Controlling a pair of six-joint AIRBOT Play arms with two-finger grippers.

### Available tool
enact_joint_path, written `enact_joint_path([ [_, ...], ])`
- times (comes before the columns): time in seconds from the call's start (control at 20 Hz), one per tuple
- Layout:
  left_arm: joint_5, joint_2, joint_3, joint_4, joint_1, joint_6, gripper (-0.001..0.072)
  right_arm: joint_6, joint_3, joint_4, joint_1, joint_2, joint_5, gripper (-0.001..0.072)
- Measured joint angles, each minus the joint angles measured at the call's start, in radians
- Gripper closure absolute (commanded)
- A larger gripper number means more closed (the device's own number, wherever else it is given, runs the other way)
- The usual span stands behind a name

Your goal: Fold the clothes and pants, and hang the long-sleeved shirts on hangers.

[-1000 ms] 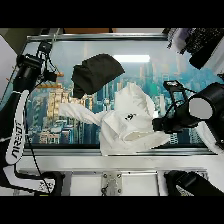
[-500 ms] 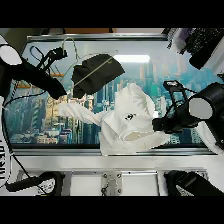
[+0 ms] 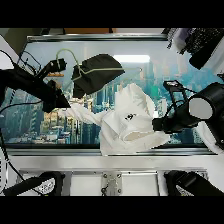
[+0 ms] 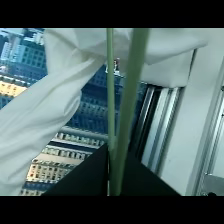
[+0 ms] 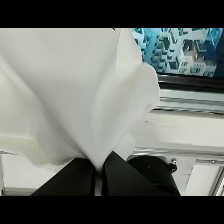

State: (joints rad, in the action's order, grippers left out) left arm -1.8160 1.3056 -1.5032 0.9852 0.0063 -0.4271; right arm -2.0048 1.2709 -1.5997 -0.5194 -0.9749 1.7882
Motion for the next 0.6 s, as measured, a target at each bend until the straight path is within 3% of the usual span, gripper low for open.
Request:
enact_joint_path([
  [0.25,-0.013,-0.081,0.167,-0.02,-0.004,0.092,0.0694,0.0,0.0,0.0,0.0,-0.001,-0.003,0.0688],
  [0.6,-0.018,-0.183,0.312,-0.054,-0.008,0.12,0.0694,0.011,0.001,0.005,0.001,-0.002,-0.003,0.0689],
])
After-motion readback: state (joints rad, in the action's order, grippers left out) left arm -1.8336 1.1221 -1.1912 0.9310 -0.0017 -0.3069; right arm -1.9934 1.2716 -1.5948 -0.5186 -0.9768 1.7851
